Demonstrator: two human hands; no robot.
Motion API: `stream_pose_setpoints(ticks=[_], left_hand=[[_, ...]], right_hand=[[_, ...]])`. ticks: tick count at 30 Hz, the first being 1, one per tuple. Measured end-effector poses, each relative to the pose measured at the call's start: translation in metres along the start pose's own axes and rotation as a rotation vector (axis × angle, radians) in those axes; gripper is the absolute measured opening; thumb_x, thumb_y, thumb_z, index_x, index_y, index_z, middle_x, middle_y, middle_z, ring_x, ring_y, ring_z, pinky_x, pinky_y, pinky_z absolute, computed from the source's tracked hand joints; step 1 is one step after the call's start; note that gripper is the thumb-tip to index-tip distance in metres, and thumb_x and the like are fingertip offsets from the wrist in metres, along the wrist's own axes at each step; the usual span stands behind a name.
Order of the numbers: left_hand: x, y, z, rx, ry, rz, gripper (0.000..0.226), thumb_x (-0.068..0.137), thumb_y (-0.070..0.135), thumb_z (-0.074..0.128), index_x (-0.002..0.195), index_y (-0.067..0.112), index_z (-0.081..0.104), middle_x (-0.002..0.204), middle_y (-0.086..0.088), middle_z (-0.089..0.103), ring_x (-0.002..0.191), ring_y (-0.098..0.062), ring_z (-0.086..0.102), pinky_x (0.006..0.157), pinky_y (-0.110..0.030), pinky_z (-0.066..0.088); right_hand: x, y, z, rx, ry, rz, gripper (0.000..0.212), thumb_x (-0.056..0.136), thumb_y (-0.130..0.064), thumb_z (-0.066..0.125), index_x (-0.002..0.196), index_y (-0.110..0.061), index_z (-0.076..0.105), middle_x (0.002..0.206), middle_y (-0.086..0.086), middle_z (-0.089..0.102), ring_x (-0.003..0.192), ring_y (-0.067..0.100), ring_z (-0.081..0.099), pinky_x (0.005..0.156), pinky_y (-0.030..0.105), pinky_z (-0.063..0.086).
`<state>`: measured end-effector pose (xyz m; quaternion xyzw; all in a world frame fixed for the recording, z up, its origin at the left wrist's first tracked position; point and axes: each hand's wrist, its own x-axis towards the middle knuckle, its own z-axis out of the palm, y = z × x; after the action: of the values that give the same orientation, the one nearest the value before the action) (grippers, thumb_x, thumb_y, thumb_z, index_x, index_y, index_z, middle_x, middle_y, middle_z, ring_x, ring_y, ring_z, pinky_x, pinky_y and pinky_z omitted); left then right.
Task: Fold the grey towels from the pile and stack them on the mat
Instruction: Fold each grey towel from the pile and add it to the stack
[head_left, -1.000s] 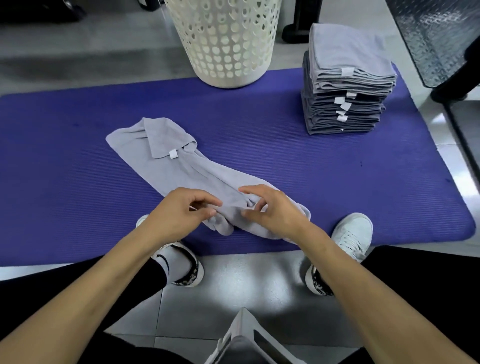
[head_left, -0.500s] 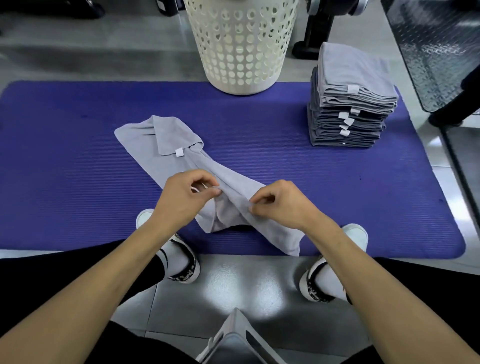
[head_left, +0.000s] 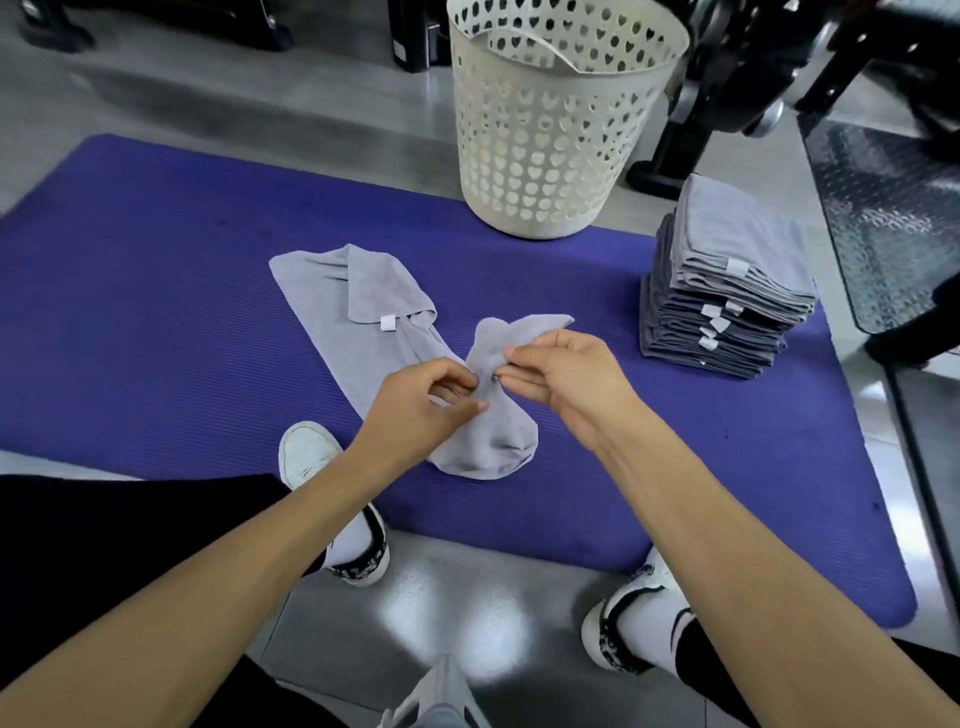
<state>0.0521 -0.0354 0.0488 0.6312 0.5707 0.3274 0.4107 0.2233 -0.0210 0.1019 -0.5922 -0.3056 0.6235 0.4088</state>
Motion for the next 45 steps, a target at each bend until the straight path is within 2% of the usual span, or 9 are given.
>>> stream_pose_setpoints(ticks=[5,9,18,22,29,35,39,41,45], left_hand=[[0.010,-0.016,-0.001,0.056,0.046,0.041,0.024,0.085,0.010,0.073,0.080,0.032,0.064,0.082,0.018,0.067,0.080,0.002,0.063,0.074,-0.008,0.042],[0.012,-0.011,-0.011,-0.057,0.035,0.053,0.007,0.092,0.013,0.065,0.087,0.018,0.065,0.084,0.009,0.070,0.085,-0.004,0.066,0.080,-0.017,0.048],[0.016,0.031,-0.025,-0.130,-0.106,0.192,0.011,0.088,0.004,0.069,0.090,0.013,0.074,0.086,0.006,0.074,0.082,-0.006,0.068,0.078,-0.016,0.051],[0.025,0.032,-0.018,-0.016,-0.114,0.229,0.009,0.086,0.011,0.073,0.092,0.018,0.071,0.083,0.005,0.071,0.080,-0.007,0.064,0.077,-0.018,0.050],[0.046,-0.013,0.022,0.208,-0.318,0.036,0.044,0.087,0.023,0.072,0.129,0.023,0.059,0.123,0.014,0.059,0.109,0.000,0.053,0.097,-0.020,0.043],[0.070,-0.007,0.069,-0.007,-0.164,-0.118,0.034,0.088,0.028,0.069,0.119,0.018,0.059,0.117,0.008,0.065,0.110,-0.009,0.060,0.099,-0.031,0.047],[0.072,0.009,0.091,-0.178,-0.236,-0.277,0.014,0.098,0.027,0.056,0.102,0.019,0.067,0.091,0.009,0.069,0.095,-0.012,0.064,0.081,-0.020,0.047],[0.065,0.014,0.097,-0.297,-0.240,-0.445,0.032,0.102,0.040,0.047,0.088,0.020,0.067,0.073,0.007,0.067,0.078,-0.014,0.063,0.072,-0.024,0.046],[0.047,-0.003,0.103,-0.482,-0.270,-0.563,0.043,0.100,0.053,0.043,0.098,0.020,0.069,0.081,0.004,0.074,0.081,-0.016,0.069,0.074,-0.031,0.052]], right_hand=[[0.001,-0.003,0.003,-0.058,0.095,-0.061,0.014,0.086,-0.001,0.069,0.085,-0.007,0.056,0.087,0.017,0.072,0.079,0.024,0.075,0.071,0.029,0.060],[0.002,0.008,-0.014,-0.603,0.210,-0.391,0.024,0.084,-0.008,0.063,0.102,-0.024,0.063,0.073,0.002,0.072,0.068,0.017,0.068,0.065,0.032,0.055],[0.000,0.009,-0.032,-1.095,-0.087,-0.707,0.030,0.082,-0.037,0.076,0.105,-0.020,0.069,0.087,-0.008,0.054,0.077,0.007,0.054,0.072,0.027,0.050],[-0.003,-0.013,-0.042,-1.066,0.079,-0.737,0.011,0.081,-0.021,0.073,0.080,-0.011,0.069,0.073,0.001,0.056,0.065,0.014,0.051,0.063,0.035,0.046],[-0.019,-0.061,-0.066,-0.822,0.257,-0.594,0.018,0.080,-0.017,0.071,0.075,0.000,0.065,0.064,0.000,0.062,0.052,0.002,0.047,0.047,0.011,0.037],[-0.025,-0.080,-0.091,-0.789,0.253,-0.551,0.012,0.082,-0.008,0.068,0.078,0.003,0.066,0.051,-0.025,0.059,0.045,-0.003,0.054,0.044,0.009,0.037],[-0.017,-0.079,-0.101,-0.750,0.339,-0.548,0.018,0.081,-0.012,0.068,0.078,0.006,0.065,0.058,-0.007,0.063,0.047,0.001,0.050,0.043,0.012,0.038],[-0.011,-0.075,-0.105,-0.746,0.375,-0.523,0.021,0.082,-0.016,0.068,0.079,0.005,0.066,0.069,0.009,0.067,0.051,0.006,0.051,0.045,0.016,0.041],[-0.002,-0.069,-0.111,-0.733,0.395,-0.476,0.021,0.083,-0.015,0.067,0.076,0.005,0.068,0.074,0.010,0.069,0.048,0.004,0.050,0.044,0.017,0.041]])
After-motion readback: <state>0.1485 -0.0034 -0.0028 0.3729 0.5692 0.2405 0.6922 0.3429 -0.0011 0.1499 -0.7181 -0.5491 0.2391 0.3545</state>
